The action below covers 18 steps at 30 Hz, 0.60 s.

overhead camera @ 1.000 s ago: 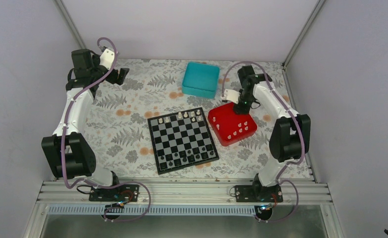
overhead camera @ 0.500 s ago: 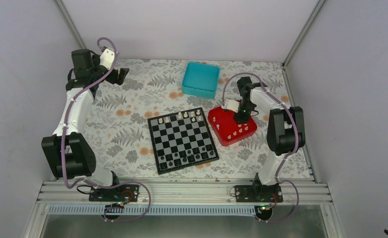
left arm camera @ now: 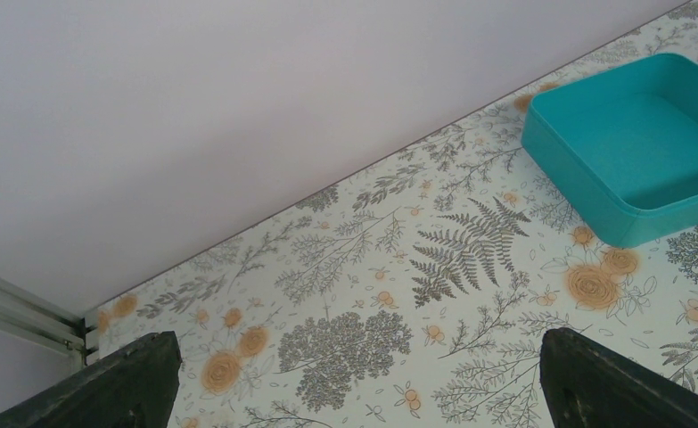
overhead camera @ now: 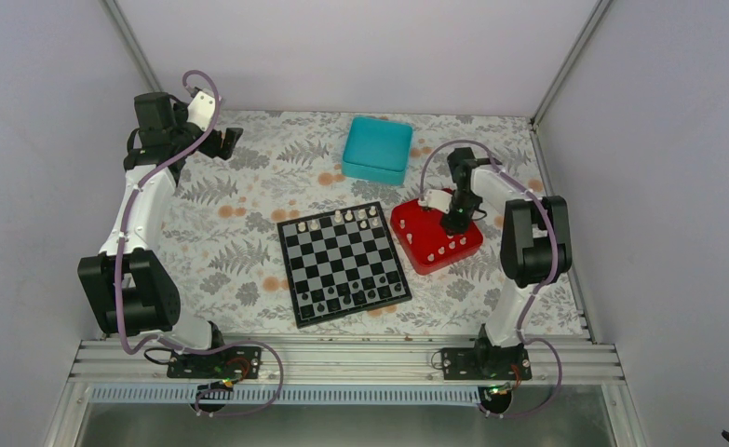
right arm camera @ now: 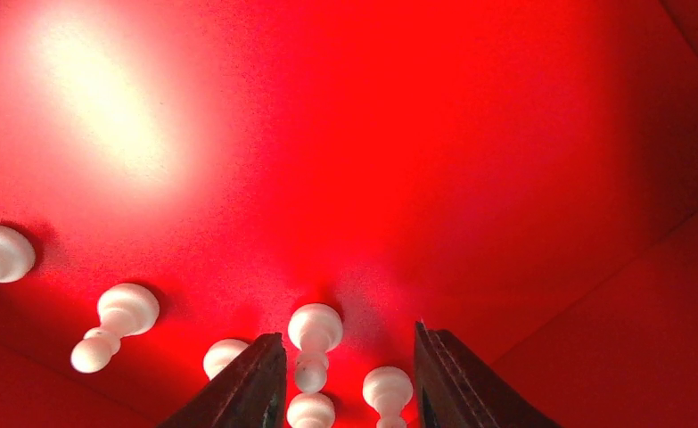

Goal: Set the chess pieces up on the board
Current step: Pick up the chess piece from the storage box.

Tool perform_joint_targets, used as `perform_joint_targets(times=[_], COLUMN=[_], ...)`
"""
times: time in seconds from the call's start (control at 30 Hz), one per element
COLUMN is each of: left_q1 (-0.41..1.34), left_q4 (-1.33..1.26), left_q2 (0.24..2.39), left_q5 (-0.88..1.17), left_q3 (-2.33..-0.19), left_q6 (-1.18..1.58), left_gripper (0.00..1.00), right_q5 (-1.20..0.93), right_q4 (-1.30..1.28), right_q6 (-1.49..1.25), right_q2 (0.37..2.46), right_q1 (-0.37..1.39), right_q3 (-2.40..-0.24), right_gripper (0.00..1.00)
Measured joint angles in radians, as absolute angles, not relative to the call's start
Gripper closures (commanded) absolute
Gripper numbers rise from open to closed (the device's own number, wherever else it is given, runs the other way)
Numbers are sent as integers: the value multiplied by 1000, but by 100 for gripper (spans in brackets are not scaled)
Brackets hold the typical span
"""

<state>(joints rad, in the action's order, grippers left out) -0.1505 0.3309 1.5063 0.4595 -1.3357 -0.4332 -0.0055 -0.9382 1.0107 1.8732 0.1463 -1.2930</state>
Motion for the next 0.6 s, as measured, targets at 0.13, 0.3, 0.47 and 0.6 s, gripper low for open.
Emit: perform_joint_targets(times=[0.13, 0.3, 0.47, 0.6], left_q1=[-150, -150, -150, -150], left_q4=[331, 331, 331, 331], left_q2=[1506, 1506, 1506, 1506], left_q5=[459, 460, 459, 459], left_q3=[-1336, -1336, -1336, -1336], left_q6=[-433, -433, -433, -433], left_gripper=[0, 0, 0, 0], right_q5=[-6, -6, -6, -6], right_q4=[-938, -943, -943, -943], right_q6=[1007, 1002, 1000, 994], right_q2=[1873, 1873, 1873, 1877], right_q1=[141, 140, 136, 135], right_q3=[-1289, -1278, -1277, -1276], right_gripper=[62, 63, 72, 76])
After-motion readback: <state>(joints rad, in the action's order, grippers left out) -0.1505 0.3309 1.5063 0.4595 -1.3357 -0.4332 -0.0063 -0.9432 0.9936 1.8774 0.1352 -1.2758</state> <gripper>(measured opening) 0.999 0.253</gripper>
